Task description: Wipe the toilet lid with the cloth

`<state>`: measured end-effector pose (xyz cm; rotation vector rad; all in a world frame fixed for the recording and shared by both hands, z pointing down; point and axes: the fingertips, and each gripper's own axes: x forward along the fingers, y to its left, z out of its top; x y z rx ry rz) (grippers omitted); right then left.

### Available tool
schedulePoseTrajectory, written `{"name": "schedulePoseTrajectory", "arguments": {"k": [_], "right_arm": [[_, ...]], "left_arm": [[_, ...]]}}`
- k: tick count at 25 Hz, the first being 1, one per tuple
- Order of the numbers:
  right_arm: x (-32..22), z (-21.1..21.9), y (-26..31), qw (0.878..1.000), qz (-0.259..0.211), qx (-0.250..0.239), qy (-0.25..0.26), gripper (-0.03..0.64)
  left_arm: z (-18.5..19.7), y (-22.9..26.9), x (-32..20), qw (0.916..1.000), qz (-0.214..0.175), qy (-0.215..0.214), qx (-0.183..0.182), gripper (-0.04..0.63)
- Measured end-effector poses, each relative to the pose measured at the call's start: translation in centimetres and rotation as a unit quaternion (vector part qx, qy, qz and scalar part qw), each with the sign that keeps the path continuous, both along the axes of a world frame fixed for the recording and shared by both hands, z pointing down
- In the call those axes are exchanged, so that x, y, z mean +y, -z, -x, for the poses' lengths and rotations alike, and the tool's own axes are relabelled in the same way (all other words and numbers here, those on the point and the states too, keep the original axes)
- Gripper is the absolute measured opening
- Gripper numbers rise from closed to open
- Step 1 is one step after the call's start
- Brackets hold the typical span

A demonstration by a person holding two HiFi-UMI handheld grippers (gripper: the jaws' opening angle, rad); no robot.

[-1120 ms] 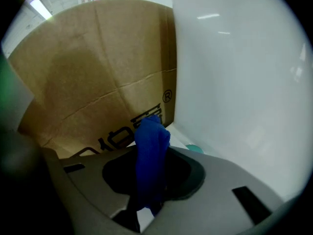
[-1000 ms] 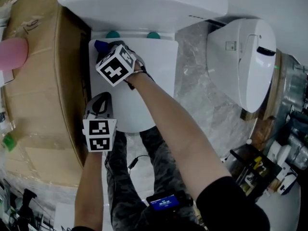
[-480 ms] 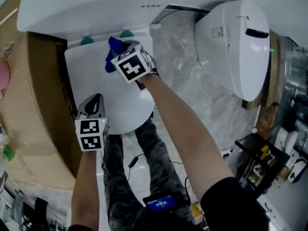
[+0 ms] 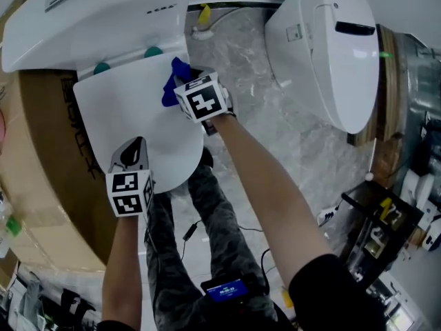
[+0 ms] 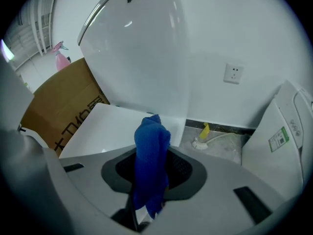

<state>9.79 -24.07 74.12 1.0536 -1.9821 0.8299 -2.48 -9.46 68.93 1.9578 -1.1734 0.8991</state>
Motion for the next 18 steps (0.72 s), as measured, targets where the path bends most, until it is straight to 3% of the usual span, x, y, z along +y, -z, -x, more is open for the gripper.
{"name": "schedulePoseTrajectory", "arguments": {"k": [6, 10, 15, 18], "right_arm": [[2.7, -2.1, -0.7, 1.0, 0.02, 0.005, -0.018, 0.109], [3.4, -2.3, -0.6, 0.999, 0.007, 0.03, -0.013, 0.097], [4.4, -0.7, -0.6, 0.998, -0.004, 0.063, 0.015, 0.091], [4.8, 1.5, -0.5, 0.998, -0.003, 0.056, 0.029, 0.091]], "left_arm": [[-0.9, -0.3, 0.8, 0.9999, 0.006, -0.008, -0.005, 0.012], [-0.5, -0.5, 1.7, 0.9999, 0.012, -0.006, -0.006, 0.011], [1.1, -0.6, 3.1, 0.9998, 0.017, 0.005, -0.004, 0.011], [2.9, -0.6, 3.7, 0.9998, 0.017, 0.011, -0.005, 0.011]]}}
